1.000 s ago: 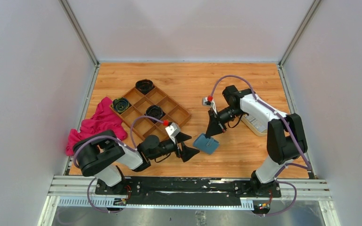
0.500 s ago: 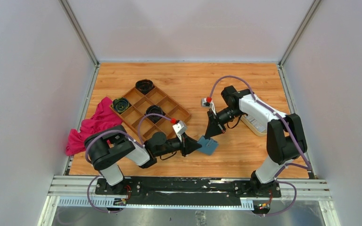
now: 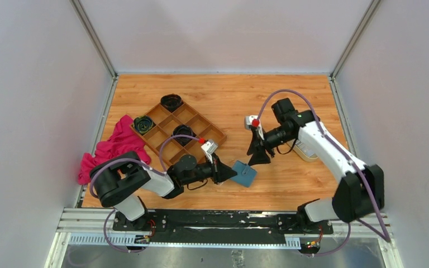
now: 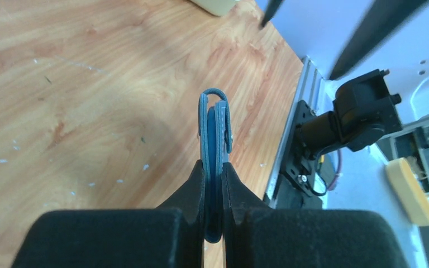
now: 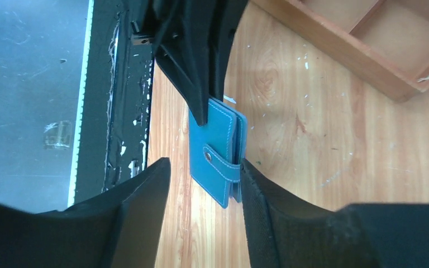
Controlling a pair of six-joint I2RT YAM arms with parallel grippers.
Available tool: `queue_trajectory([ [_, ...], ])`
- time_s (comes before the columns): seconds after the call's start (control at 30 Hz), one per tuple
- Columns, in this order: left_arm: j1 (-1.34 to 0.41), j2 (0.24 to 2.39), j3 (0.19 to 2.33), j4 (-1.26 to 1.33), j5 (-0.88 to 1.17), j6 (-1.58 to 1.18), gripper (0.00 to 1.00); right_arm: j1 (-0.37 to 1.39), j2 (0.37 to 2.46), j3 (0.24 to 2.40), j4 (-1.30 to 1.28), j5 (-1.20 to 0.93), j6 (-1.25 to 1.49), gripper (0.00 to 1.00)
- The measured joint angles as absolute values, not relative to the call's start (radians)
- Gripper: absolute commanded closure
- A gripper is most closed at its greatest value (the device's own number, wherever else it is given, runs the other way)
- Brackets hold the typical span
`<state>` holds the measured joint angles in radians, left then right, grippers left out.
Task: Put the credit cards into the card holder
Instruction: Open the card holder at the center of the board.
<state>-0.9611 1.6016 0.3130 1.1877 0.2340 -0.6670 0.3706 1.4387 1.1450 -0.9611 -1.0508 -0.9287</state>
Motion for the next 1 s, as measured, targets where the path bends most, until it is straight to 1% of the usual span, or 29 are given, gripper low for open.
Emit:
queue_trajectory([
  [0.13,-0.960,1.558,0.312,1.118,0.232,-0.785,1.00,0.374,1.244,1.061,-0.921,-1.039,-0.966,0.33],
  [0.23,-0.961,1.526,0.307,1.092,0.218,-0.873,1.00,0.402,1.090,0.916,-0.831,-1.042,-0.995,0.34],
  [0.3,-0.961,1.514,0.307,1.076,0.209,-0.919,1.00,0.431,1.047,0.835,-0.794,-1.035,-1.016,0.36],
  [0.47,-0.967,1.507,0.308,1.026,0.189,-1.013,1.00,0.489,1.062,0.747,-0.705,-0.965,-1.061,0.38],
  [0.8,-0.975,1.507,0.336,0.977,0.183,-1.081,1.00,0.621,1.078,0.707,-0.548,-0.816,-1.070,0.39],
  [0.9,-0.978,1.507,0.342,0.963,0.186,-1.089,1.00,0.642,1.087,0.696,-0.529,-0.776,-1.088,0.42],
  [1.0,-0.978,1.507,0.342,0.947,0.192,-1.096,1.00,0.658,1.089,0.687,-0.521,-0.740,-1.108,0.48],
])
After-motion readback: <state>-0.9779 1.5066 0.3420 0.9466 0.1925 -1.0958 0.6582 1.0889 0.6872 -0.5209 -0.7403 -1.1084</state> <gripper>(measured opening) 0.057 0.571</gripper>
